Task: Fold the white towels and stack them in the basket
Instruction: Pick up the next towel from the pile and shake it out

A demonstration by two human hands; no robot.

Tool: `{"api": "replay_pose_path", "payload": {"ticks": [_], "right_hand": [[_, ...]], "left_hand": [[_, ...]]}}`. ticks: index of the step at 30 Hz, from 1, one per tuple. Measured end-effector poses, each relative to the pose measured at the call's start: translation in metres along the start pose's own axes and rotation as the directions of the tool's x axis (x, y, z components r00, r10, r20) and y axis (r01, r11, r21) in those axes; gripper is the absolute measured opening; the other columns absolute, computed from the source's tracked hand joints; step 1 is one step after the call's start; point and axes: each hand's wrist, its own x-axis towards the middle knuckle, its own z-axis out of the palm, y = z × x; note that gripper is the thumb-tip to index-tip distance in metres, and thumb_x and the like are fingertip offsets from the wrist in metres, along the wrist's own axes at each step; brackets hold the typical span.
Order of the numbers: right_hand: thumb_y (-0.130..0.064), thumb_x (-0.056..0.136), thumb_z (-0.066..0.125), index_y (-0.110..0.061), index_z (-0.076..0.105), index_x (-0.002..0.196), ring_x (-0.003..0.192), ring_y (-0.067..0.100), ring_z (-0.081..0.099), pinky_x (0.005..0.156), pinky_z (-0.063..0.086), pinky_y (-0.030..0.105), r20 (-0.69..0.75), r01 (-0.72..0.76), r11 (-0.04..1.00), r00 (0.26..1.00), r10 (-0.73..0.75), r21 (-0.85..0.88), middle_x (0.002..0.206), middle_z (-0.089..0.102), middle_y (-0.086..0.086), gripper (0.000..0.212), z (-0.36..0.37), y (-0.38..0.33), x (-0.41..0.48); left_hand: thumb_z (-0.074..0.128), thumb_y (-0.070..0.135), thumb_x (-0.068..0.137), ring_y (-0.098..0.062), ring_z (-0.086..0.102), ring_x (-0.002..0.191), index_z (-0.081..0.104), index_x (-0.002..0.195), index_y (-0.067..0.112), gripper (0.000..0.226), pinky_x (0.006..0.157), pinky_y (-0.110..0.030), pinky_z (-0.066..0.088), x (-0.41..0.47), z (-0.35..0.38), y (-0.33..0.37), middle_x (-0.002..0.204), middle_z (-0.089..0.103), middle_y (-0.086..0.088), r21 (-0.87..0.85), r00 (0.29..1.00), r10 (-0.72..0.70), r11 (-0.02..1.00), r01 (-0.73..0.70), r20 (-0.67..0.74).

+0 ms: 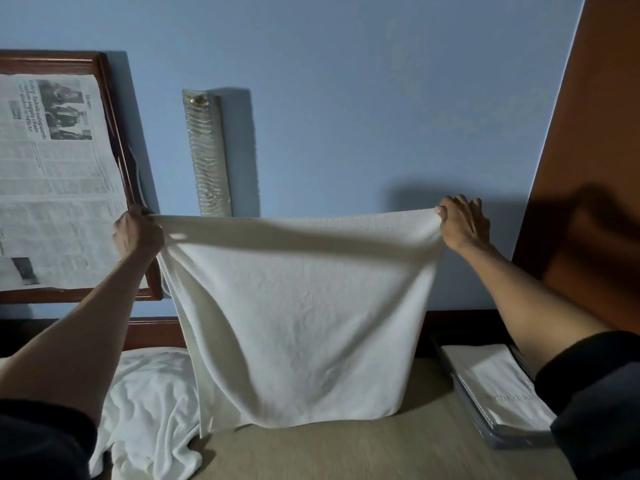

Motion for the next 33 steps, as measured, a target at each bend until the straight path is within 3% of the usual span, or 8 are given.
{"api": "replay_pose_path", "payload": {"ticks": [6, 9, 13, 17, 20, 26, 30, 33], "right_hand": [[-0.022, 0.104, 0.054, -0.002, 0.069, 0.096, 0.116, 0.040, 0.043, 0.076, 0.042, 0.043, -0.100, -0.073, 0.997, 0.993, 0.071, -0.025, 0.103, 0.064, 0.021, 0.026, -0.021, 0.007, -0.012], [-0.021, 0.103, 0.055, -0.001, 0.073, 0.101, 0.115, 0.040, 0.045, 0.077, 0.043, 0.043, -0.089, -0.091, 0.993, 0.993, 0.083, -0.081, 0.095, 0.066, 0.024, 0.027, -0.028, 0.010, -0.018], [-0.011, 0.102, 0.053, -0.005, 0.070, 0.109, 0.118, 0.041, 0.043, 0.089, 0.042, 0.050, -0.082, -0.106, 0.986, 0.992, 0.096, -0.129, 0.104, 0.063, 0.025, 0.019, -0.032, 0.017, -0.027], [-0.009, 0.101, 0.056, -0.005, 0.072, 0.105, 0.119, 0.041, 0.043, 0.094, 0.038, 0.050, -0.052, -0.100, 0.988, 0.994, 0.094, -0.115, 0.103, 0.065, 0.025, 0.017, -0.041, 0.028, -0.037], [-0.008, 0.099, 0.058, -0.003, 0.073, 0.102, 0.116, 0.041, 0.043, 0.092, 0.040, 0.049, -0.054, -0.074, 0.994, 0.996, 0.070, -0.077, 0.105, 0.063, 0.024, 0.017, -0.048, 0.034, -0.054], [-0.009, 0.096, 0.064, -0.004, 0.069, 0.091, 0.115, 0.035, 0.037, 0.084, 0.036, 0.046, -0.033, -0.077, 0.995, 0.997, 0.075, -0.071, 0.119, 0.040, 0.015, 0.008, -0.058, 0.057, -0.099], [-0.012, 0.103, 0.053, -0.001, 0.061, 0.113, 0.111, 0.043, 0.055, 0.083, 0.045, 0.046, 0.064, -0.141, 0.990, 0.988, 0.141, -0.012, 0.123, 0.052, 0.021, 0.018, -0.066, 0.068, -0.134], [-0.023, 0.106, 0.048, -0.005, 0.061, 0.114, 0.111, 0.042, 0.061, 0.087, 0.044, 0.044, 0.097, -0.134, 0.990, 0.986, 0.137, -0.035, 0.119, 0.066, 0.020, 0.023, -0.070, 0.080, -0.161]], "left_hand": [[0.040, 0.003, 0.092, -0.046, 0.053, 0.118, 0.058, 0.119, 0.004, 0.032, 0.098, -0.053, 0.043, -0.018, -0.010, 0.009, 0.126, 0.059, -0.028, -0.072, 0.994, 0.009, 0.997, -0.002, 0.107], [0.040, 0.008, 0.094, -0.046, 0.052, 0.121, 0.058, 0.124, 0.006, 0.035, 0.101, -0.051, 0.040, -0.027, -0.017, 0.007, 0.131, 0.058, -0.027, -0.026, 0.986, 0.001, 1.000, 0.004, 0.167], [0.041, 0.008, 0.097, -0.045, 0.053, 0.120, 0.060, 0.123, 0.008, 0.032, 0.098, -0.050, 0.039, -0.042, -0.029, 0.006, 0.132, 0.058, -0.025, 0.040, 0.988, 0.063, 0.997, -0.070, 0.143], [0.042, 0.001, 0.091, -0.045, 0.055, 0.109, 0.059, 0.114, 0.006, 0.029, 0.088, -0.049, 0.041, -0.065, -0.045, 0.015, 0.121, 0.059, -0.024, 0.028, 0.994, 0.094, 0.995, -0.095, 0.049], [0.043, -0.003, 0.087, -0.046, 0.054, 0.111, 0.059, 0.115, 0.003, 0.033, 0.091, -0.050, 0.042, -0.085, -0.056, 0.023, 0.121, 0.059, -0.027, 0.001, 0.998, 0.052, 0.999, -0.052, 0.033], [0.042, 0.000, 0.086, -0.047, 0.054, 0.114, 0.059, 0.116, 0.003, 0.035, 0.096, -0.055, 0.045, -0.133, -0.078, 0.016, 0.123, 0.059, -0.028, 0.047, 0.995, -0.011, 0.999, 0.007, 0.097], [0.043, 0.004, 0.089, -0.044, 0.054, 0.115, 0.062, 0.115, 0.010, 0.032, 0.092, -0.052, 0.044, -0.176, -0.099, 0.009, 0.124, 0.061, -0.022, 0.129, 0.994, -0.071, 0.990, 0.059, 0.087], [0.046, 0.004, 0.091, -0.045, 0.055, 0.115, 0.065, 0.114, 0.007, 0.030, 0.093, -0.050, 0.045, -0.202, -0.114, -0.002, 0.124, 0.062, -0.026, 0.128, 0.991, -0.091, 0.989, 0.078, 0.102]]}}
